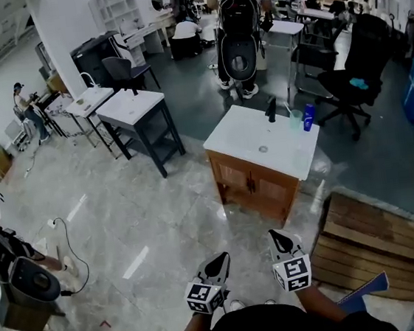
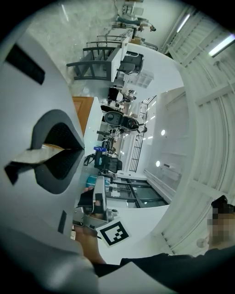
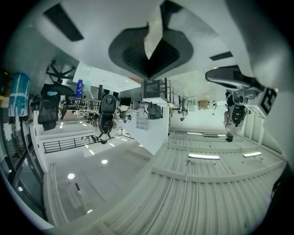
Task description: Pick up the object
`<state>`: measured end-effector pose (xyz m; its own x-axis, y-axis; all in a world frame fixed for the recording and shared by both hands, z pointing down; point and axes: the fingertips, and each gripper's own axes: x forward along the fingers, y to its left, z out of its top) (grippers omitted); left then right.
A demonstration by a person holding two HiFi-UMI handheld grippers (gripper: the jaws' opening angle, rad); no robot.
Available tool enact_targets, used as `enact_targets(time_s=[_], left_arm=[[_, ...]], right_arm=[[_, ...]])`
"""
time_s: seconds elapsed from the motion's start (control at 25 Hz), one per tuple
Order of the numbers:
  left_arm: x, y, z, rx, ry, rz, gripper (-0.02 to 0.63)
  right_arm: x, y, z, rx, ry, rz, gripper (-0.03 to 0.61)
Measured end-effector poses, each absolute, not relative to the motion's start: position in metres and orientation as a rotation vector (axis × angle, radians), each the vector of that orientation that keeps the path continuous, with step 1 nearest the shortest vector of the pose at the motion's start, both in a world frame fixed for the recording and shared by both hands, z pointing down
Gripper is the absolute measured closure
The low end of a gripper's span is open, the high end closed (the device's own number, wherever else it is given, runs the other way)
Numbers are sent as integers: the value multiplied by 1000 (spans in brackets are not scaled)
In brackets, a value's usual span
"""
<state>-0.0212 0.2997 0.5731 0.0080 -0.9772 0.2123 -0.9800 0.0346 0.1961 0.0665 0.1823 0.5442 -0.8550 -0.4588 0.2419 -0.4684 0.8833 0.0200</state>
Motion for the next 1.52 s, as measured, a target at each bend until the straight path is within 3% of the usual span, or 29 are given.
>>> enact_targets(time_s=[0.6, 1.52], left_arm=[[-55, 303, 593, 2003, -1960, 40, 594], [-107, 151, 597, 2005, -1937, 97, 593]], right_arm=[[46, 177, 565, 769, -2761, 163, 560], [-9, 27, 577, 746, -2743, 199, 560]])
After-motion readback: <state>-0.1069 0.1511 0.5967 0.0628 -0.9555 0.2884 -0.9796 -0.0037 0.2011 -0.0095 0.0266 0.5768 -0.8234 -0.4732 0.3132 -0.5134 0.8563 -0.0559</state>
